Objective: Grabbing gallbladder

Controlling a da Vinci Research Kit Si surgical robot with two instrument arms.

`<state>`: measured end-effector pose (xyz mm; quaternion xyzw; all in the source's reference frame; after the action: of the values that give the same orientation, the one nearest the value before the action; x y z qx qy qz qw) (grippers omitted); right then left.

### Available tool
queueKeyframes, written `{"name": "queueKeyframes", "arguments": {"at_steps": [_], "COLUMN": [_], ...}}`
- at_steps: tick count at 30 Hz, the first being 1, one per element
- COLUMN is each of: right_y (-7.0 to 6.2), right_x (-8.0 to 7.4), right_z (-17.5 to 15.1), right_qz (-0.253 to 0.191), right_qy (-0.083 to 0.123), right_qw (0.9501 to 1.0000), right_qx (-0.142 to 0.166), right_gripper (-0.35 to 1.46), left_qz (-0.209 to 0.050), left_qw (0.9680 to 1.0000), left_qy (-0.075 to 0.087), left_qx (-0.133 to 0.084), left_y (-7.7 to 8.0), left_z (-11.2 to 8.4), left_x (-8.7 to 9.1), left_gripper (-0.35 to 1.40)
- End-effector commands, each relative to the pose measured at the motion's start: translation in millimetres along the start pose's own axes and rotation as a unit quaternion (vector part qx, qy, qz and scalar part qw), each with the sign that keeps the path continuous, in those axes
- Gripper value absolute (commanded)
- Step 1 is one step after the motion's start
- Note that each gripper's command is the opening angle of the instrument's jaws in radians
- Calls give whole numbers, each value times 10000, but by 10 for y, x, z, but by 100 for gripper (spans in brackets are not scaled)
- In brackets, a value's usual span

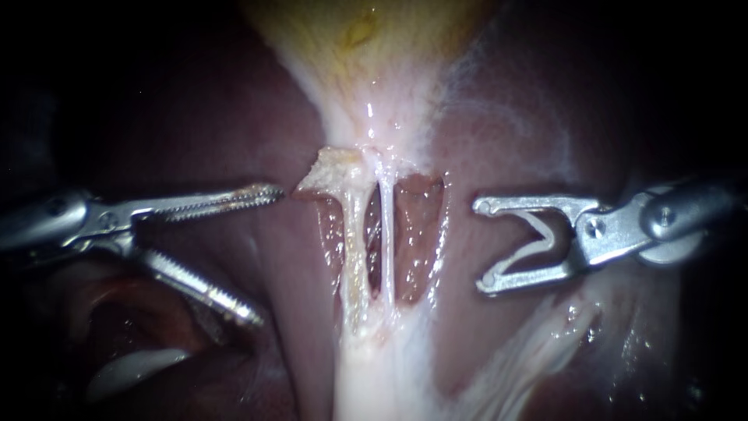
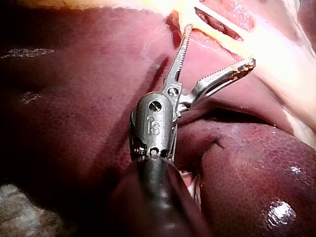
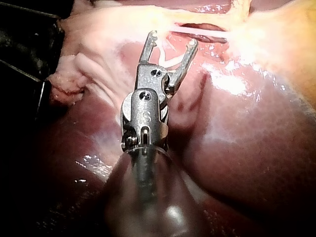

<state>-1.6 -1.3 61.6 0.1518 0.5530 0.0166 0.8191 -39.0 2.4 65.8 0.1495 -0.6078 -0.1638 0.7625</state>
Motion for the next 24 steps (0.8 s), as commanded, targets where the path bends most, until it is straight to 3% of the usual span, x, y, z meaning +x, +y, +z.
{"name": "queueKeyframes", "arguments": {"at_steps": [1, 8, 13, 19, 24], "right_y": [0, 0, 0, 1, 1], "right_x": [0, -1, -1, -1, -1], "right_z": [-1, -1, -1, -1, -1], "right_qz": [5, 35, 35, 36, 36], "right_qy": [1, 2, 1, 1, 1], "right_qw": [10000, 10000, 10000, 10000, 10000], "right_qx": [-4, -4, -5, -6, -6], "right_gripper": [50, 50, 50, 50, 50], "left_qz": [0, -18, -441, -723, -896], "left_qw": [10000, 9999, 9982, 9955, 9937], "left_qy": [-1, 33, 53, 61, 52], "left_qx": [3, -167, -407, -608, -673], "left_y": [0, 17, 41, 69, 81], "left_z": [0, 2, 9, 18, 27], "left_x": [0, 1, 10, 22, 30], "left_gripper": [116, 115, 105, 91, 79]}}
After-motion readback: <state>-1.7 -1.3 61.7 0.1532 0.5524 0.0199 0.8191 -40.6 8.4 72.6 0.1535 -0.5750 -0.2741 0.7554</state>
